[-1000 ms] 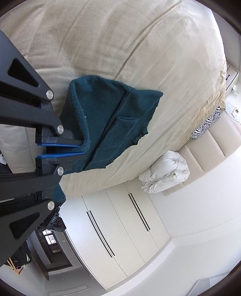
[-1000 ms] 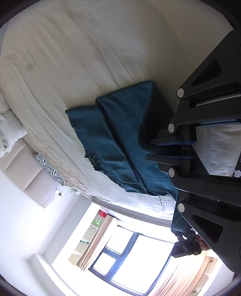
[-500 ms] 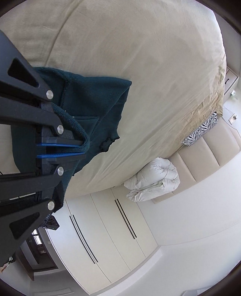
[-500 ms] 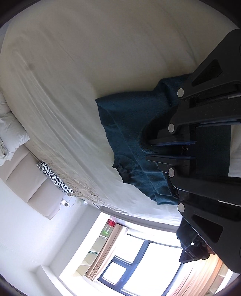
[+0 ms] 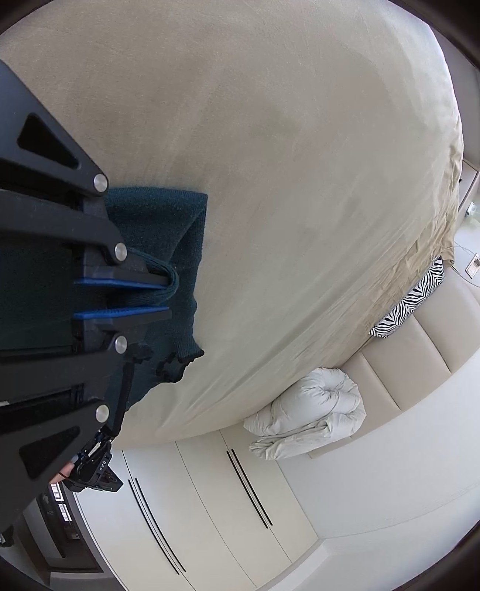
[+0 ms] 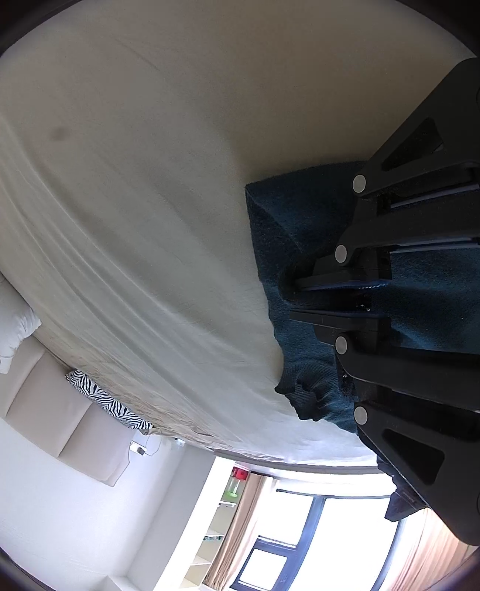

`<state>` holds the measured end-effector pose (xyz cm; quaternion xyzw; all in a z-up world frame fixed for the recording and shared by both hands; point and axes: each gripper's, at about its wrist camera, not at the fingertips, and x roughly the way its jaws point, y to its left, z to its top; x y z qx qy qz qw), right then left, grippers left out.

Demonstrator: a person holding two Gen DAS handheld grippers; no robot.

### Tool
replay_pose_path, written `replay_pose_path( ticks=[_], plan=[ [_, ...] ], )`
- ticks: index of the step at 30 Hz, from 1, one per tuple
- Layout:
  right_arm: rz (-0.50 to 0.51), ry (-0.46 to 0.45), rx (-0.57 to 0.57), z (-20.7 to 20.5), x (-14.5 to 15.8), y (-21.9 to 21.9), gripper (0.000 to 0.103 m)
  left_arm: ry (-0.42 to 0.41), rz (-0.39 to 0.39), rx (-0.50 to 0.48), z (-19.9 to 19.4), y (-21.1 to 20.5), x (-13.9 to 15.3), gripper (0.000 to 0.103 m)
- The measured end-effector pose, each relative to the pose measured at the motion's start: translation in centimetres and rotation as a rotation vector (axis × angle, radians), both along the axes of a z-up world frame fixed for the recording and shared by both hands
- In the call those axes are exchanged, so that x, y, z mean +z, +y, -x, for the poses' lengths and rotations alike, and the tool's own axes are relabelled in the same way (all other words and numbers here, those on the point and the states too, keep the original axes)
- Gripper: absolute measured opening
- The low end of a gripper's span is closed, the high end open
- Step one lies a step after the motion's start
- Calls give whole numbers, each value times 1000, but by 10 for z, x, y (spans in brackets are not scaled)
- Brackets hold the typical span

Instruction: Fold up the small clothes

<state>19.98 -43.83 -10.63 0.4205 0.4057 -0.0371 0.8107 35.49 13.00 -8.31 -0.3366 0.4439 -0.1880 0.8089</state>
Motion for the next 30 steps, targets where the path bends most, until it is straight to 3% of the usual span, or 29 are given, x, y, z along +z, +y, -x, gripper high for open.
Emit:
replay_pose_path(
  ticks=[2, 3, 4, 6, 8, 11, 15, 18, 21, 22, 26, 30],
  plan=[
    [8, 27, -49, -1, -8, -8, 20, 13, -5, 24, -2, 5, -7, 50],
    [30, 13, -85, 3, -8, -12, 37, 9, 5, 37, 0, 9, -9, 54],
    [48, -9, -117, 9, -5, -15, 62, -1, 17, 46, 3, 13, -10, 57],
    [69, -51, -162, 22, 1, -21, 72, -8, 13, 56, 9, 20, -10, 60],
    [109, -47, -133, 28, 5, -20, 72, -20, -3, 59, 19, 21, -8, 61],
    [232, -29, -26, 33, 15, 0, 70, -51, -41, 54, 39, 19, -2, 68],
    [409, 16, 127, 39, 17, 37, 59, -58, -92, 23, 69, 9, -6, 72],
    [453, 80, 160, 43, 5, 45, 56, -39, -121, -5, 88, 1, -16, 72],
    [483, 147, 152, 58, -9, 43, 40, -18, -129, -18, 103, -4, -25, 71],
    [482, 155, 159, 62, -13, 43, 31, -19, -138, -24, 108, -6, -26, 67],
    [544, 151, 169, 86, -9, 56, 18, -33, -212, -25, 118, -9, -26, 38],
    [579, 133, 143, 105, -1, 68, 7, -26, -243, -11, 121, -7, -26, 26]
  ],
)
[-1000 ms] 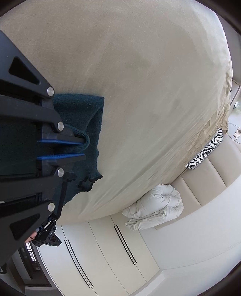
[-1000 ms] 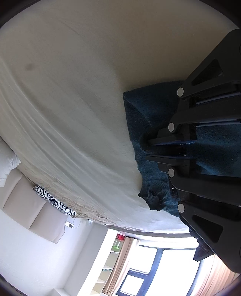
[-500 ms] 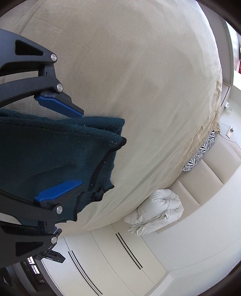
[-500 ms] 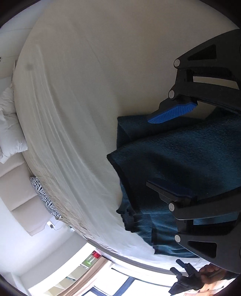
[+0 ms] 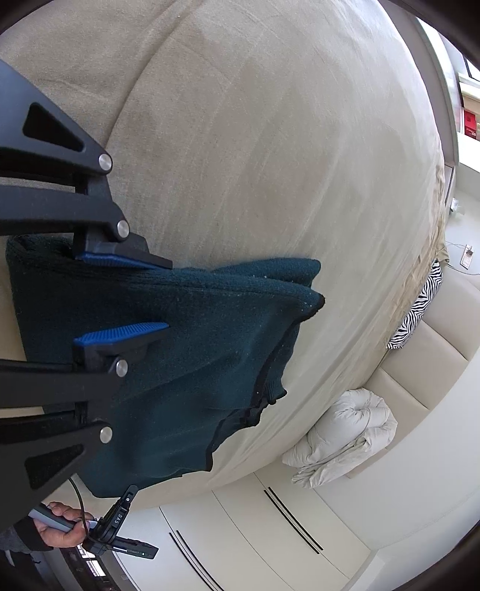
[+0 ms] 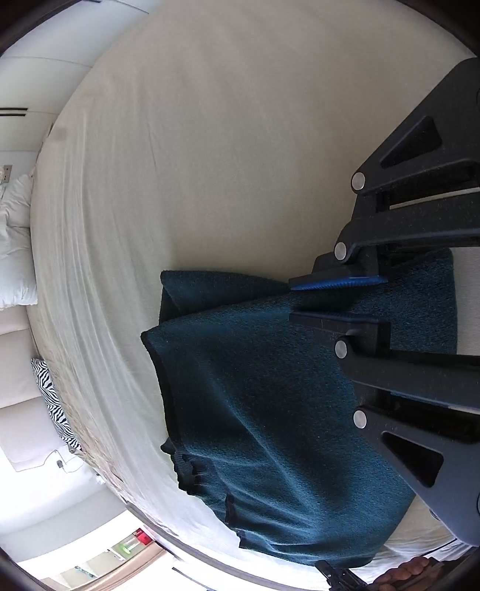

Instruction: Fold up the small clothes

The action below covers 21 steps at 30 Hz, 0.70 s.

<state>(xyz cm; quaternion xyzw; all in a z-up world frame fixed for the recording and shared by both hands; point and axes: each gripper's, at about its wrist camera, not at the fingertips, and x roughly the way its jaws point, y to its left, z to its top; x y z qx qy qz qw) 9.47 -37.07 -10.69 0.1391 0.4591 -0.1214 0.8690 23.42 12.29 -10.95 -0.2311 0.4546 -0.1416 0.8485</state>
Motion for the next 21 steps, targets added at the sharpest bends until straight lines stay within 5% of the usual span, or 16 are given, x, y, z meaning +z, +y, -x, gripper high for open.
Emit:
replay_pose_path(
  ticks=[5, 12, 21],
  plan=[
    [39, 9, 1, 15, 2, 12, 5, -10, -61, -20, 3, -3, 2, 17],
    [-146, -32, -113, 39, -11, -21, 4, -10, -82, -35, 3, -1, 0, 15],
    [-208, -73, -147, 63, -27, -26, 5, -13, -74, -36, 9, 5, -5, 14]
  ],
)
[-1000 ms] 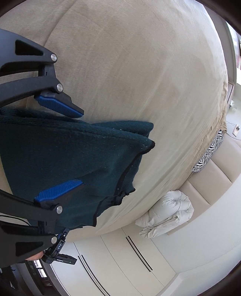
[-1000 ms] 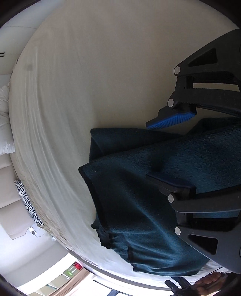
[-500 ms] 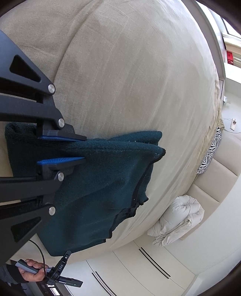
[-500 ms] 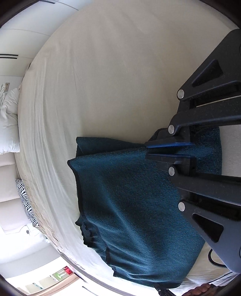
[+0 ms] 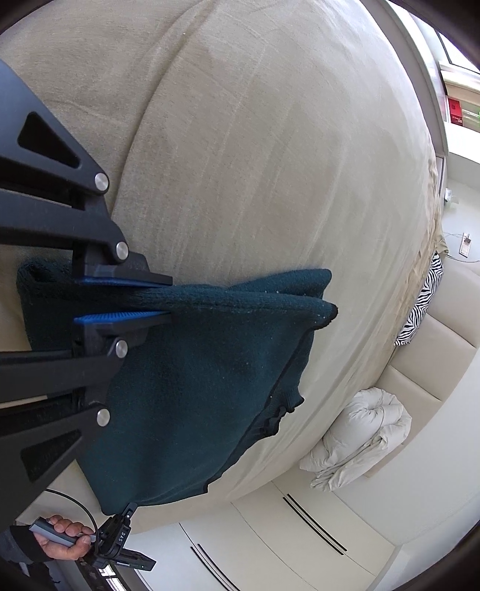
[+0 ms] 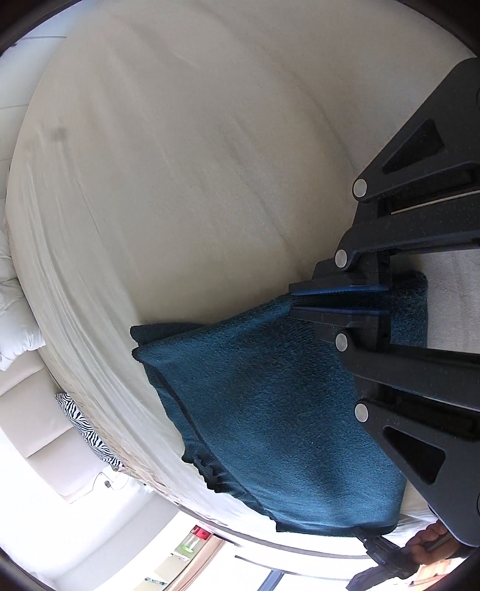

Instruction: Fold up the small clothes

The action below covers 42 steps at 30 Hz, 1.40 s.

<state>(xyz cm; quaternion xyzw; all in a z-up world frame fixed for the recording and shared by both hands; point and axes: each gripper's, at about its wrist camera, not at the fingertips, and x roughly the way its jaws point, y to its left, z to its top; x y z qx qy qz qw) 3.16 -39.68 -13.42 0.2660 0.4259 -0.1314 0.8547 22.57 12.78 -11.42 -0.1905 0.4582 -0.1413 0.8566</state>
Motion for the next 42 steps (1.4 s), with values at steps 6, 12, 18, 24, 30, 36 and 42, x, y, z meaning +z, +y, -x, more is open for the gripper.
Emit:
replay_pose_path(
  ticks=[6, 12, 18, 24, 30, 36, 42],
  plan=[
    [34, 10, 11, -7, 2, 5, 5, -2, 16, 17, 5, 6, -3, 13],
    [70, 24, 24, -14, 2, 8, 5, 0, 24, 30, 9, 9, -5, 13],
    [93, 20, 43, -16, 0, 10, 6, -3, 28, 40, 11, 9, -6, 13],
    [95, 19, -37, -3, 15, 4, 31, 3, -33, 59, 18, 10, 8, 26],
    [71, -190, -83, 11, 62, 10, 61, -175, -168, 6, 19, -24, 68, 37],
    [-100, -264, 138, -55, 63, 58, 60, -317, -181, -145, -39, -100, 90, 46],
    [-298, -221, 217, -137, 22, 90, 60, -157, -165, -136, -117, -123, 37, 46]
  ],
)
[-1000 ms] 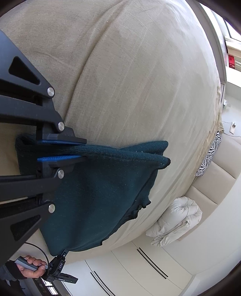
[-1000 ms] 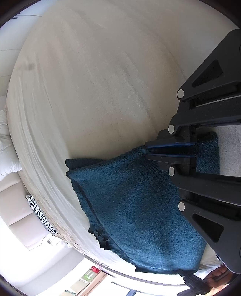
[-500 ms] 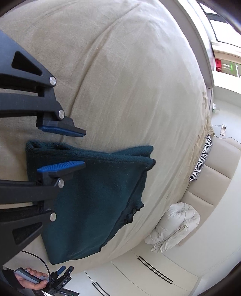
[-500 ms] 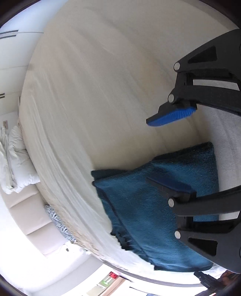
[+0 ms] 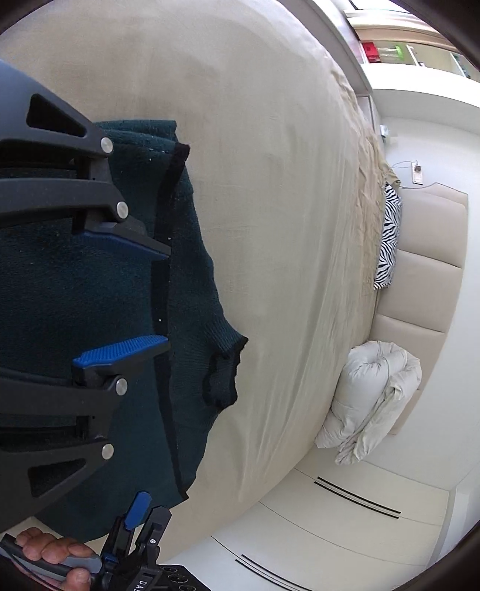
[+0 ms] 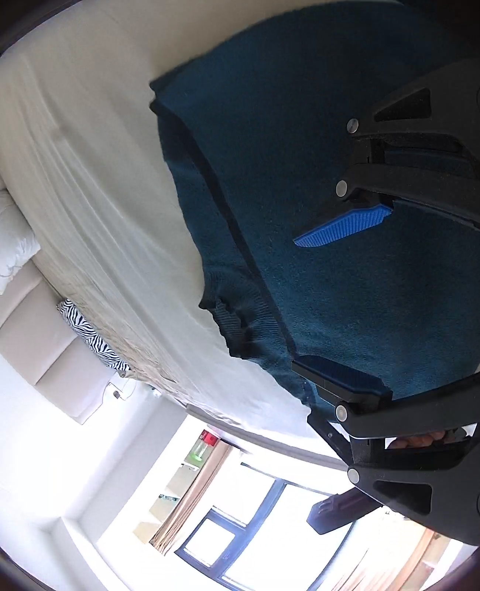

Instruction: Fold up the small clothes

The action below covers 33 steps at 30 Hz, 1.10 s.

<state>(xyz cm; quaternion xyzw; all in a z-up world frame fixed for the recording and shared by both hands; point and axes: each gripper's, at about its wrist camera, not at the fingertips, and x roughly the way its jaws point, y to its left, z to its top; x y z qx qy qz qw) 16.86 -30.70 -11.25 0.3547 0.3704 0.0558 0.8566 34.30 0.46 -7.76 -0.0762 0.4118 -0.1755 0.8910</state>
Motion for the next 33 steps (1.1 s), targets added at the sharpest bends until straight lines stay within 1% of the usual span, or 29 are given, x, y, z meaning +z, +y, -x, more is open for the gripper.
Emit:
replay_pose_path(
  ticks=[1, 2, 3, 4, 5, 6, 7, 8, 9, 11, 14, 15, 16, 17, 18, 19, 21, 23, 24, 25, 26, 27, 28, 29, 30, 32, 33],
  plan=[
    [-8, 19, 20, -12, -9, 4, 60, 29, -4, 20, -7, 5, -12, 46],
    [-8, 27, 24, -20, -16, 6, 60, 43, 4, 39, -10, 13, -22, 42],
    [-2, 27, 14, -25, -22, 6, 58, 53, 50, 49, -12, 24, -29, 36],
    [-17, 16, 4, -28, -27, 1, 57, 59, 99, 59, -11, 34, -34, 26],
    [-51, -1, -8, -30, -30, -8, 55, 69, 135, 65, -11, 44, -36, 20],
    [-83, -13, -26, -31, -34, -19, 50, 77, 157, 71, -11, 51, -38, 16],
    [-105, -17, -55, -30, -37, -32, 41, 87, 176, 78, -11, 57, -41, 9],
    [-122, -17, -90, -28, -41, -45, 36, 95, 193, 84, -12, 60, -44, 6],
    [-133, -18, -128, -24, -45, -59, 31, 101, 210, 87, -13, 62, -46, 6],
    [-155, -25, -210, -13, -52, -85, 24, 99, 203, 89, -12, 60, -47, 6],
    [-145, -32, -355, 7, -51, -119, 23, 87, 182, 88, -11, 56, -47, 6],
    [-146, -30, -405, 15, -52, -128, 23, 87, 189, 88, -11, 57, -48, 6],
    [-173, -33, -434, 22, -53, -135, 23, 90, 200, 89, -11, 57, -48, 6],
    [-190, -29, -458, 29, -53, -136, 23, 92, 209, 89, -11, 58, -49, 6],
    [-180, -22, -467, 35, -47, -133, 26, 94, 214, 89, -11, 59, -50, 6],
    [-158, -21, -453, 39, -39, -124, 28, 94, 214, 90, -11, 59, -50, 6],
    [-155, -66, -367, 42, -22, -91, 30, 92, 207, 93, -10, 59, -49, 6],
    [-167, -104, -250, 43, -9, -49, 51, 93, 186, 100, -8, 56, -45, 6],
    [-172, -117, -194, 43, -6, -27, 63, 97, 159, 99, -5, 52, -40, 5],
    [-179, -119, -134, 43, -6, -5, 63, 93, 120, 104, 2, 48, -32, 12],
    [-197, -100, -67, 41, -11, 16, 63, 72, 88, 107, 14, 43, -22, 30],
    [-225, -78, -2, 39, -18, 35, 63, 44, 80, 93, 29, 39, -12, 41],
    [-246, -60, 44, 37, -26, 50, 63, 18, 85, 81, 48, 35, -3, 54],
    [-250, -44, 66, 38, -34, 62, 63, -4, 90, 71, 67, 30, 5, 58],
    [-240, -26, 74, 39, -43, 70, 63, -13, 84, 48, 85, 23, 10, 60],
    [-242, -8, 61, 46, -59, 71, 58, -1, 39, -12, 114, 6, 8, 61],
    [-266, -14, 46, 51, -65, 65, 48, 19, 9, -33, 124, -1, 2, 61]
  ],
)
